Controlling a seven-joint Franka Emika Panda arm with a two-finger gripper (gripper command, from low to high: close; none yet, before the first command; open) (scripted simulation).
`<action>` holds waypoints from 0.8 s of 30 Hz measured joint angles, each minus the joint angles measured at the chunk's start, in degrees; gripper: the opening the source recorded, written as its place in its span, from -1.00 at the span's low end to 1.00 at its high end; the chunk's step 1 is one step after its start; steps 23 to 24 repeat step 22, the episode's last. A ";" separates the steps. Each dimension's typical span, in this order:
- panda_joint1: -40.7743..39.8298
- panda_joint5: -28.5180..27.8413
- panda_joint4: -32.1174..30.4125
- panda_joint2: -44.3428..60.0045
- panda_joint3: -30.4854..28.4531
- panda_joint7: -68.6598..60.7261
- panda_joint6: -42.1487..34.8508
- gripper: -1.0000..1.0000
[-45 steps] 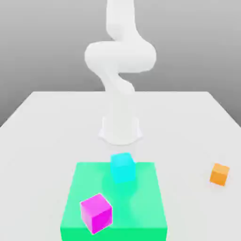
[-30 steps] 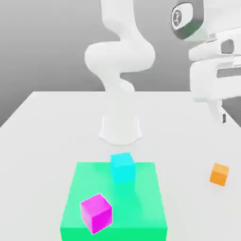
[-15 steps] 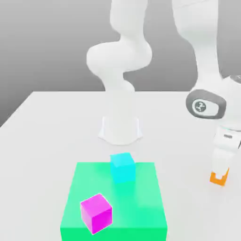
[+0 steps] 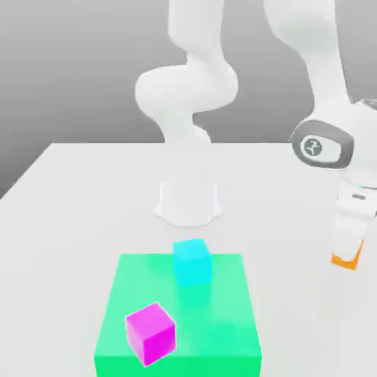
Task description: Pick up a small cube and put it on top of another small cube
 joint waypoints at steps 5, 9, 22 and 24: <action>-6.74 2.19 -1.34 -10.53 -6.54 -11.29 -8.81 -1.00; -11.42 2.69 -2.38 -18.69 -13.22 -19.57 -15.89 -1.00; -17.46 2.97 -6.96 -19.19 -21.55 -29.27 -11.97 1.00; -17.46 2.97 -6.96 -19.19 -21.55 -29.27 -11.97 1.00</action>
